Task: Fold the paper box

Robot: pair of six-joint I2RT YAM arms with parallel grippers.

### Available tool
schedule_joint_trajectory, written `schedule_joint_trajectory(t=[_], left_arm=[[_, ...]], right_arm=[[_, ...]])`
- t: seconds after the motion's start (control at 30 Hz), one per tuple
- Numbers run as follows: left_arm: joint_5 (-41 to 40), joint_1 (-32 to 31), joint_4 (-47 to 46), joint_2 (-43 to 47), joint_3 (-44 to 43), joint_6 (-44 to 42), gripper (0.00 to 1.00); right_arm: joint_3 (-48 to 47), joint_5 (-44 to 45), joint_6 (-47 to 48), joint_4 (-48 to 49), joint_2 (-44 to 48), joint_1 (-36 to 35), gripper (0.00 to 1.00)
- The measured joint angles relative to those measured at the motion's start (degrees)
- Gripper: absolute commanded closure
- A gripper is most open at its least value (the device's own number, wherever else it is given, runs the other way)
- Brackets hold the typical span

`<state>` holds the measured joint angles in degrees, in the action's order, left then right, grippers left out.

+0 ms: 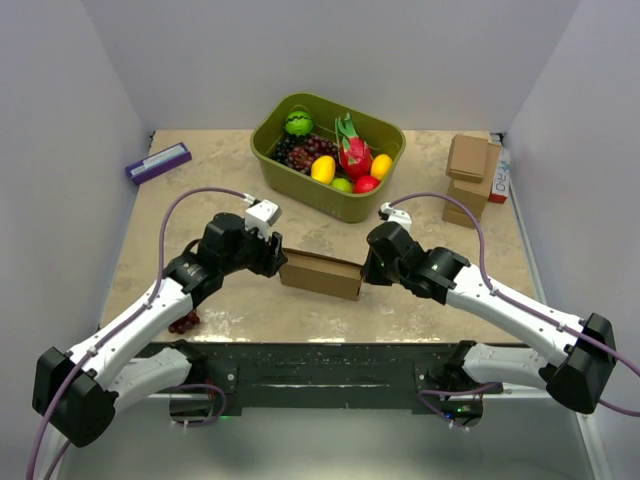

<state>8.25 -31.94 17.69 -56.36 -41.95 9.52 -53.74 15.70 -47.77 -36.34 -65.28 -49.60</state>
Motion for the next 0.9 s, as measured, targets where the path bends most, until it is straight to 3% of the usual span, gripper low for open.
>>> schedule_joint_trajectory(t=[0.23, 0.47, 0.9], left_arm=[[1.53, 0.07, -0.20, -1.79, 0.00, 0.57, 0.63], [1.75, 0.13, -0.31, -2.05, 0.00, 0.76, 0.71], [1.09, 0.39, -0.33, -2.67, 0.00, 0.87, 0.70]], right_arm=[[0.00, 0.00, 0.02, 0.02, 0.00, 0.00, 1.00], [0.00, 0.04, 0.24, 0.46, -0.35, 0.00, 1.00], [0.00, 0.04, 0.42, 1.01, -0.76, 0.00, 1.00]])
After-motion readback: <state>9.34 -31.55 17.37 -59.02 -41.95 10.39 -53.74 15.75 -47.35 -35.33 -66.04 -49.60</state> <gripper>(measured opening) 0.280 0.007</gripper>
